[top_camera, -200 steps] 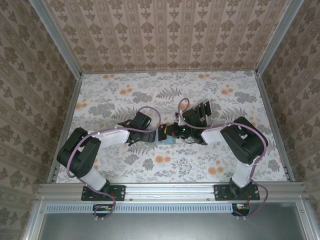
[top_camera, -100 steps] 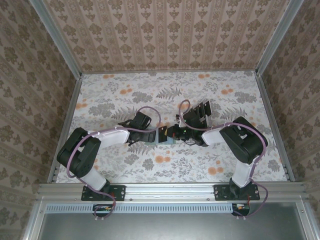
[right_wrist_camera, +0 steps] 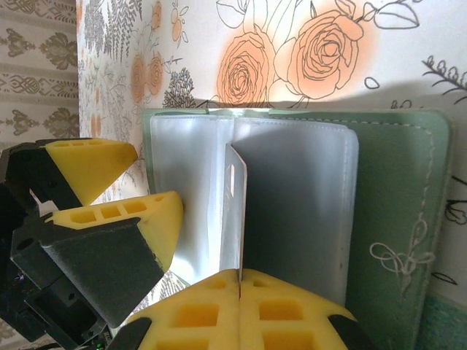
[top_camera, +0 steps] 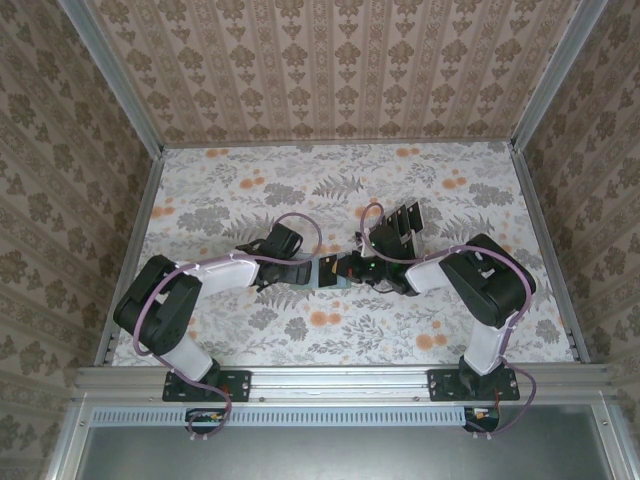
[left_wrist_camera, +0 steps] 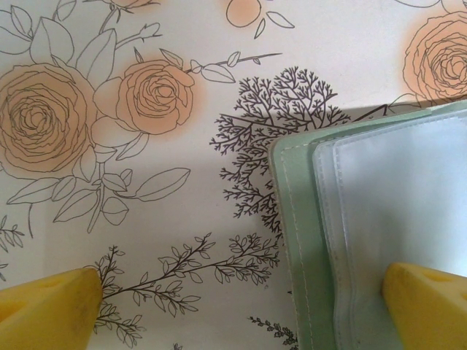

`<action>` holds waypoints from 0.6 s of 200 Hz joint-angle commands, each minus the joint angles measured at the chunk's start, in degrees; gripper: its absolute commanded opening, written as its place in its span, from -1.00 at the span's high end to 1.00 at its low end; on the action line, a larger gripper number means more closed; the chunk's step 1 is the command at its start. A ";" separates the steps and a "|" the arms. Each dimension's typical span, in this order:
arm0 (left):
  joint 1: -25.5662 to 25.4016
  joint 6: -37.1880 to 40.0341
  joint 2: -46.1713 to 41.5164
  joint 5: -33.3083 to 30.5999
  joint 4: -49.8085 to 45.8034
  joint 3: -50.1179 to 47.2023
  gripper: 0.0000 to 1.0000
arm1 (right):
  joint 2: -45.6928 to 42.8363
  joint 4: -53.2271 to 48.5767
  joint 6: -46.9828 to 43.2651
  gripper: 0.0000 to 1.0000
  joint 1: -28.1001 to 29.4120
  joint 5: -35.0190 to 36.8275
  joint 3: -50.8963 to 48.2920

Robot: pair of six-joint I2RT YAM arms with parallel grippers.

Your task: Put the credit cards into the card holder

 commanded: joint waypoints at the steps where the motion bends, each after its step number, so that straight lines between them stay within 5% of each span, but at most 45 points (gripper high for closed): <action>1: -0.39 0.17 1.29 -1.72 -4.89 -0.10 -0.99 | 1.56 -0.10 0.28 1.00 -0.39 0.20 0.00; 120: -0.51 -0.05 1.46 -1.72 -4.79 -0.26 -1.00 | 3.76 0.66 -0.74 1.00 -0.39 -4.09 3.59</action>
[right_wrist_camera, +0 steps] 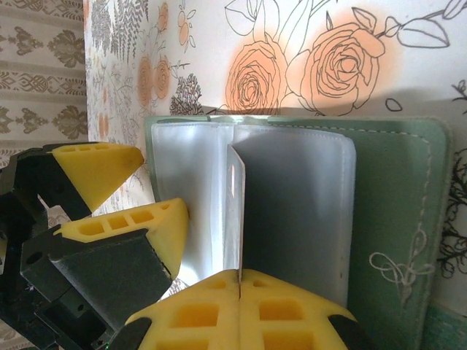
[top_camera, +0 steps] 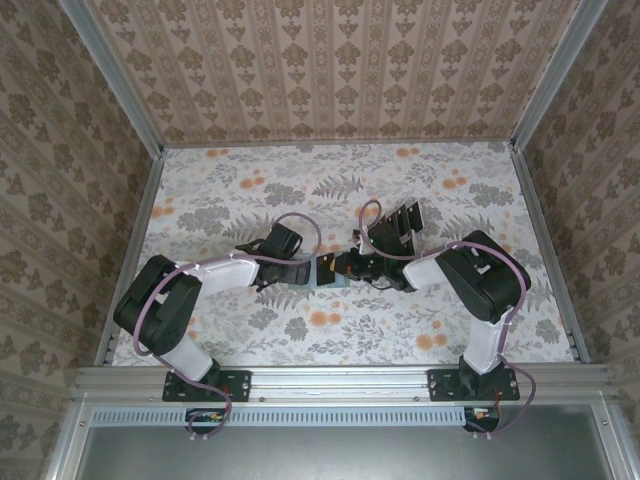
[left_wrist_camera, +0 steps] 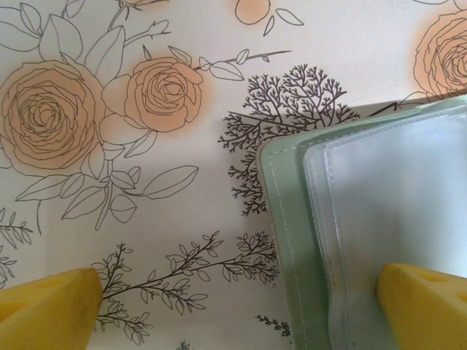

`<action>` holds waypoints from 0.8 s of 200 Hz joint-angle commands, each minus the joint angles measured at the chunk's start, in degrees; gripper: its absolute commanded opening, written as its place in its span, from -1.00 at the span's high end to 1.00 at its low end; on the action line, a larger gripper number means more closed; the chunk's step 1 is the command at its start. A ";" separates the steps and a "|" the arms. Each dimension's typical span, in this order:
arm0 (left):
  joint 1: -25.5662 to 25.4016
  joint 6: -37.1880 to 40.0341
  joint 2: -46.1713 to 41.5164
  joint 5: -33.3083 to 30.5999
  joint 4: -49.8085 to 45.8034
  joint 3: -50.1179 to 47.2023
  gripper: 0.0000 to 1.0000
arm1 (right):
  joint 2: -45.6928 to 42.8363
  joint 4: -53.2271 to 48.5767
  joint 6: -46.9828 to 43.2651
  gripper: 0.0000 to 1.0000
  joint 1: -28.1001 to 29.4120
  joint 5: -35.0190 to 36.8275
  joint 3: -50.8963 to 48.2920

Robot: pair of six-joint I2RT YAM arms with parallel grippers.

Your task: Put the credit cards into the card holder

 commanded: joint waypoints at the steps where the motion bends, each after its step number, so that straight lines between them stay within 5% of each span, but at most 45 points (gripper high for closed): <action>1: -0.47 -0.05 1.46 -1.27 -4.41 -0.30 -1.00 | 1.50 0.48 -1.02 1.00 -0.09 -1.47 1.33; 160: -0.22 1.14 0.10 -1.79 -6.88 2.67 -1.00 | 3.09 0.59 -0.68 1.00 -0.16 -1.54 1.50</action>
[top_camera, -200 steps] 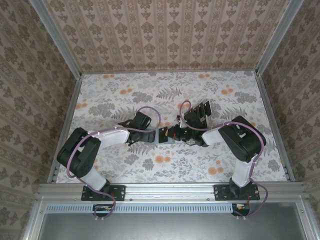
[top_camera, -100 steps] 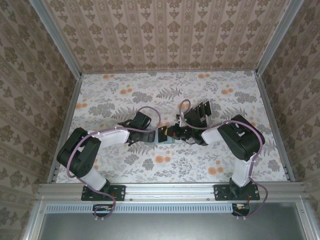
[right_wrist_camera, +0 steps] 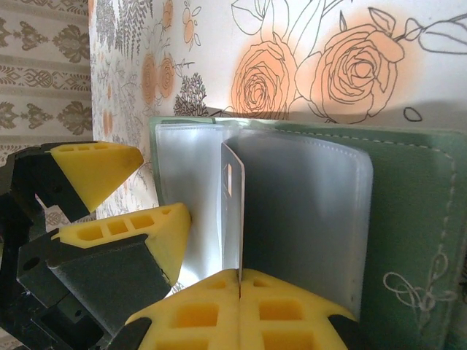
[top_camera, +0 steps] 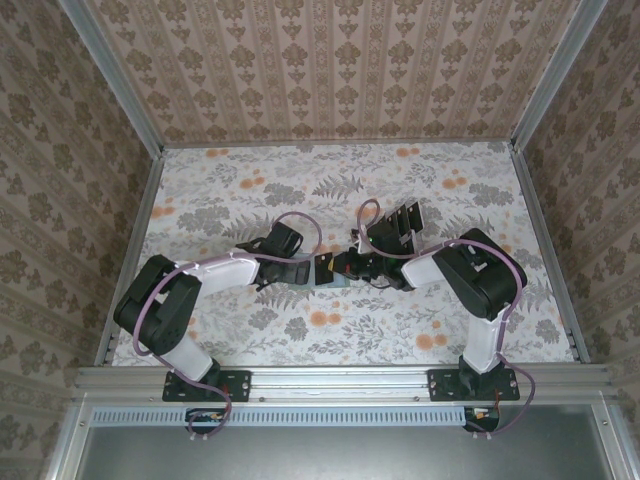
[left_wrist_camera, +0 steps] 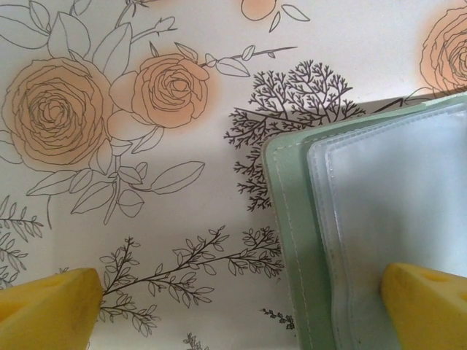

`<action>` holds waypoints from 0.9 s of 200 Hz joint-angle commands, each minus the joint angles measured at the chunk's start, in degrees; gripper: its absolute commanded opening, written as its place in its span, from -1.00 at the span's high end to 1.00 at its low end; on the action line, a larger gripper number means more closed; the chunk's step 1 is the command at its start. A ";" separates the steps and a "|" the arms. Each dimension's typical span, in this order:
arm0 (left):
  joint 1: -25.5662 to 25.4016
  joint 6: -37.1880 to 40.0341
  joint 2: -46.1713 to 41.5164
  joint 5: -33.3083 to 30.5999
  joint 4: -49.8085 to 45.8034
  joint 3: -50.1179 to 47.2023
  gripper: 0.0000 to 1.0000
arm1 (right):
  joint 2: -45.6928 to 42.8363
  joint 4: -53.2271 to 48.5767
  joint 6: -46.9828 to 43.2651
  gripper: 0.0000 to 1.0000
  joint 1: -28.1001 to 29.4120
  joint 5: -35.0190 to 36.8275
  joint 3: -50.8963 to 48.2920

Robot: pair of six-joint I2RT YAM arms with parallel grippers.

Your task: Put the credit cards into the card holder

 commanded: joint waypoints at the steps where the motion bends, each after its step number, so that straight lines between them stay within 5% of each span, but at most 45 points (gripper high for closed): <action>1: -0.22 1.10 0.06 -1.20 -4.44 1.45 -1.00 | 1.62 -0.31 -0.54 1.00 -0.02 -0.26 0.56; 180: 0.66 1.98 2.36 -5.78 -10.34 1.46 -1.00 | 2.80 -0.43 0.91 1.00 -1.82 2.47 -1.73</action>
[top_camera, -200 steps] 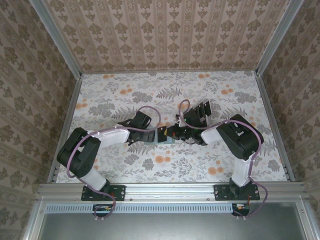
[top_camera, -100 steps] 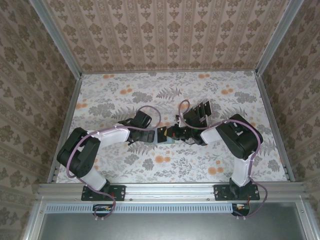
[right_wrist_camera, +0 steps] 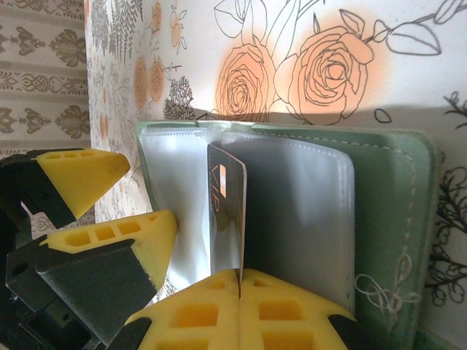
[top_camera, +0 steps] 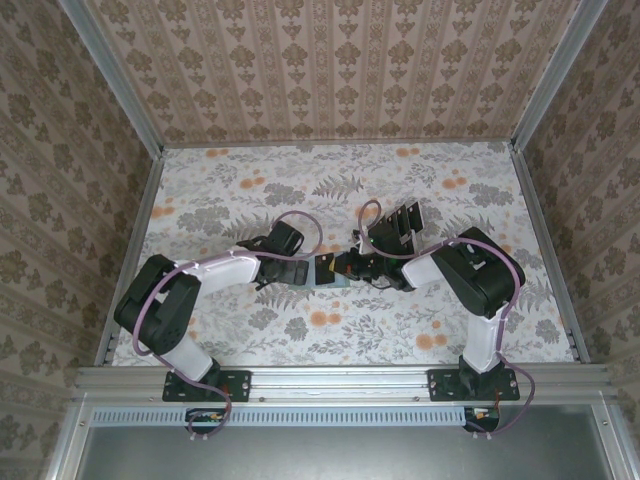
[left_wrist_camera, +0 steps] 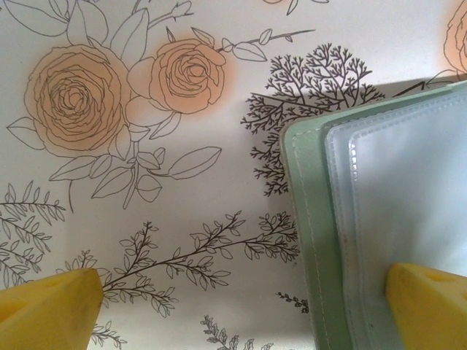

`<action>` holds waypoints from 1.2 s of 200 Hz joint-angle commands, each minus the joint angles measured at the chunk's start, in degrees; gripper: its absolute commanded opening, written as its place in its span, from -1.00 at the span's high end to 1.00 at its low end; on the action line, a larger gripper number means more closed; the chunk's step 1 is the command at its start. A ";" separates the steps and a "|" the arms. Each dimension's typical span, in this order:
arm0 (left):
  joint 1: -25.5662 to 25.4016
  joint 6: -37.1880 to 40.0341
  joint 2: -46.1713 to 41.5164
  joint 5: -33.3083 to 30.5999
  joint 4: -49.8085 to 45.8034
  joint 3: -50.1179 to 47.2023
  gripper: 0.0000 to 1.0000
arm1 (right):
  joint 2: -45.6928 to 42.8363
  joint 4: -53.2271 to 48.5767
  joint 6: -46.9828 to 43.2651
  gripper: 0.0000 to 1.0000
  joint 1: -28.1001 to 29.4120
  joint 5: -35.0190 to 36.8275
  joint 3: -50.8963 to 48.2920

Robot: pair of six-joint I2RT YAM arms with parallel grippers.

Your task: Put the credit cards into the card holder

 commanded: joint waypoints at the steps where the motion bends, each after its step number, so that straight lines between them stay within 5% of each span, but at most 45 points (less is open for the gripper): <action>1: 0.66 1.70 2.03 -4.29 -6.42 -0.06 -1.00 | 1.86 -1.62 0.52 1.00 -0.88 2.45 -1.22; 240: 0.93 1.29 3.22 -2.47 -4.44 -1.34 -1.00 | 3.92 2.00 3.11 1.00 -0.03 -2.14 0.06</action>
